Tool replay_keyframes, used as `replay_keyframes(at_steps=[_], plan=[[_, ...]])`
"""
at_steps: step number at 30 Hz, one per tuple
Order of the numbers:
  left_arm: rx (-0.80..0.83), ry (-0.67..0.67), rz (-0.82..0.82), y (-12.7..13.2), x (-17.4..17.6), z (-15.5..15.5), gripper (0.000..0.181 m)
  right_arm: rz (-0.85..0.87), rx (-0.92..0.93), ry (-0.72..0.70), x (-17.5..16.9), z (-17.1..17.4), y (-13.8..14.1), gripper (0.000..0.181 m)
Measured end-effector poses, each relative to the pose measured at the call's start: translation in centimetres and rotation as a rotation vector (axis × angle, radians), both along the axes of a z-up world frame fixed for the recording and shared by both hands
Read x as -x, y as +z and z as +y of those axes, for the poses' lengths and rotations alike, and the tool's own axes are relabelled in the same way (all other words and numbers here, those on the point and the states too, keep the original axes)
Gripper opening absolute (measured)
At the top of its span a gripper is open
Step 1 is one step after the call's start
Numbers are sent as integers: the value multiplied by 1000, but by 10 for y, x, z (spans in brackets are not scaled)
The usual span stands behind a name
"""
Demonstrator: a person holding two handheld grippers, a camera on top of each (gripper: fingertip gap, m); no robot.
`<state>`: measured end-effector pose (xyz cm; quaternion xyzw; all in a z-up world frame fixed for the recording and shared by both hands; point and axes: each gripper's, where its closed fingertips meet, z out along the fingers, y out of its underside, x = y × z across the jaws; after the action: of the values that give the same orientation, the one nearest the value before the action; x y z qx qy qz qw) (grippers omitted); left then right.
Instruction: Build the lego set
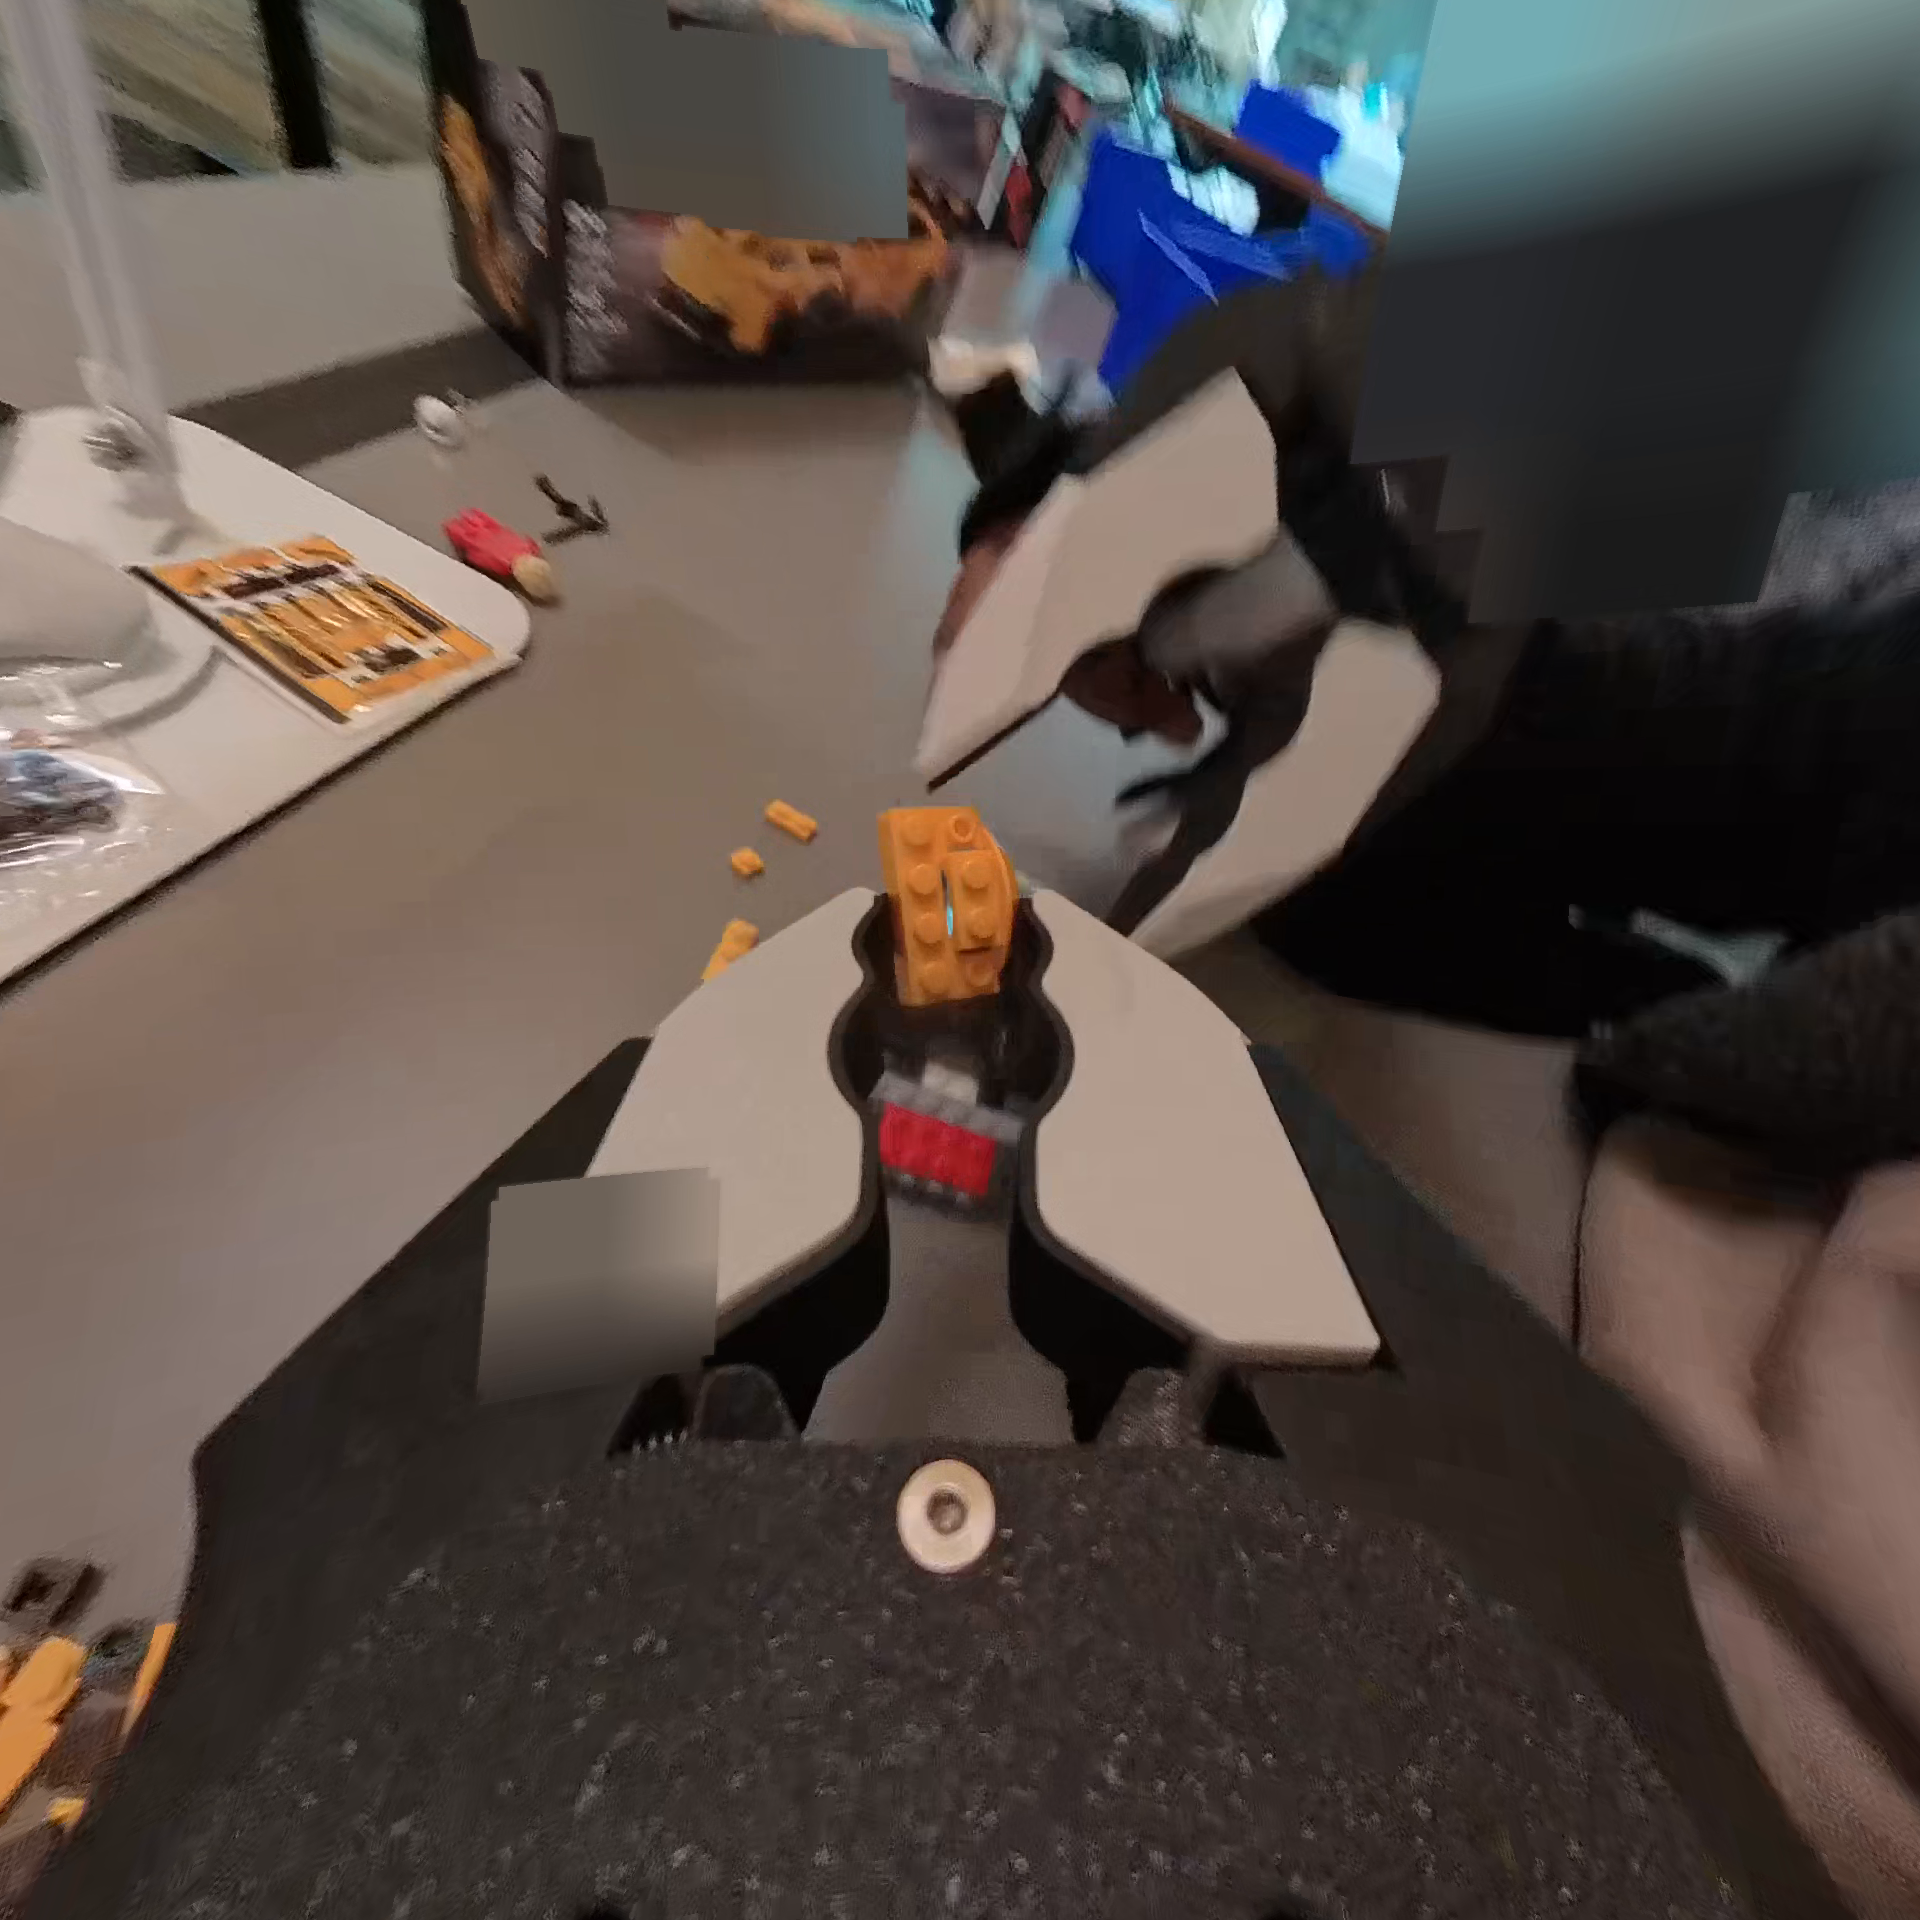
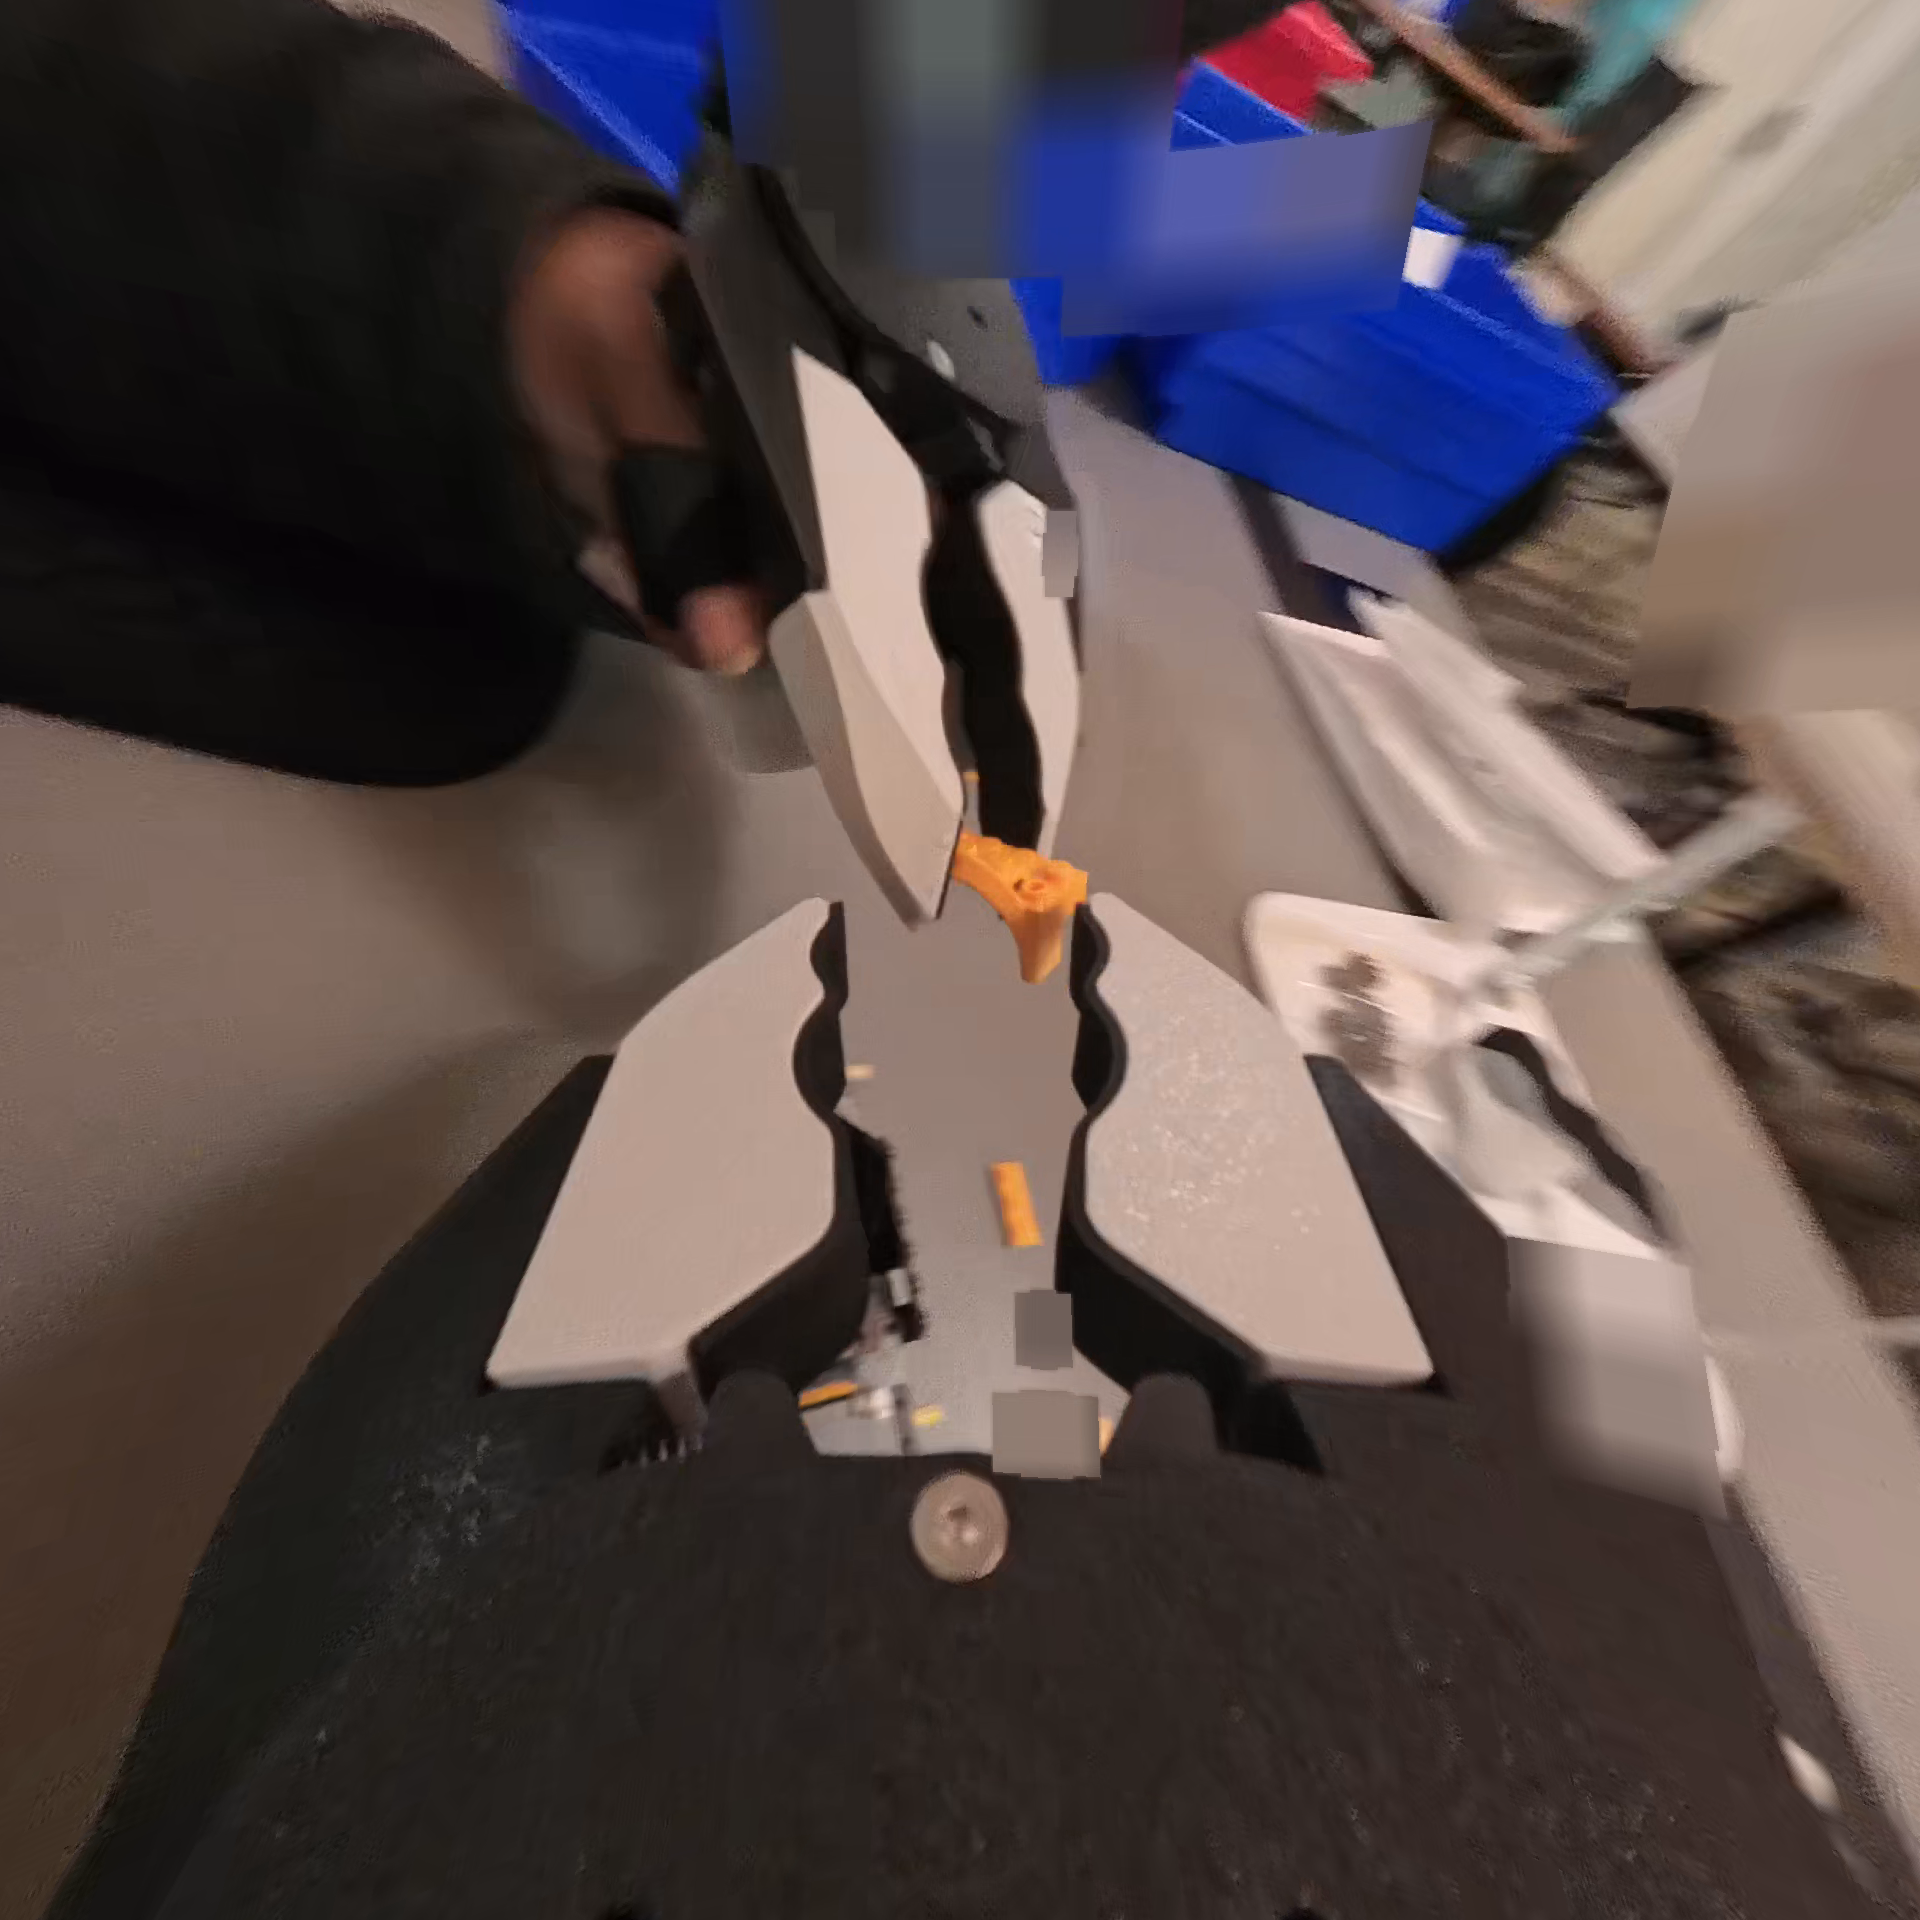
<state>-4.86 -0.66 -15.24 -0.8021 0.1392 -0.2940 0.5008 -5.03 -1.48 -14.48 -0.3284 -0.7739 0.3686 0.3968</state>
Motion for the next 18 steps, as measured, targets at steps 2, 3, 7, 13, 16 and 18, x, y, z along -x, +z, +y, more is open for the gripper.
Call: replay_keyframes(at_steps=[2,3,7,13,16,18], plan=[[31,-108,79,-11,-10,-9,22,-65,154,102,-12,-2,3,39],[39,-157,100,-14,-17,-14,22,-100,194,139,-16,-2,0,37],[40,-278,172,-21,-35,-27,22,-197,267,245,-27,-13,-18,31],[22,-319,175,-20,-39,-32,22,-193,296,298,-31,-22,-21,20],[-78,-266,124,-3,-34,-25,22,-99,429,272,-26,-16,-3,20],[-172,-213,119,8,-28,-19,30,-40,554,251,-22,-10,12,20]])
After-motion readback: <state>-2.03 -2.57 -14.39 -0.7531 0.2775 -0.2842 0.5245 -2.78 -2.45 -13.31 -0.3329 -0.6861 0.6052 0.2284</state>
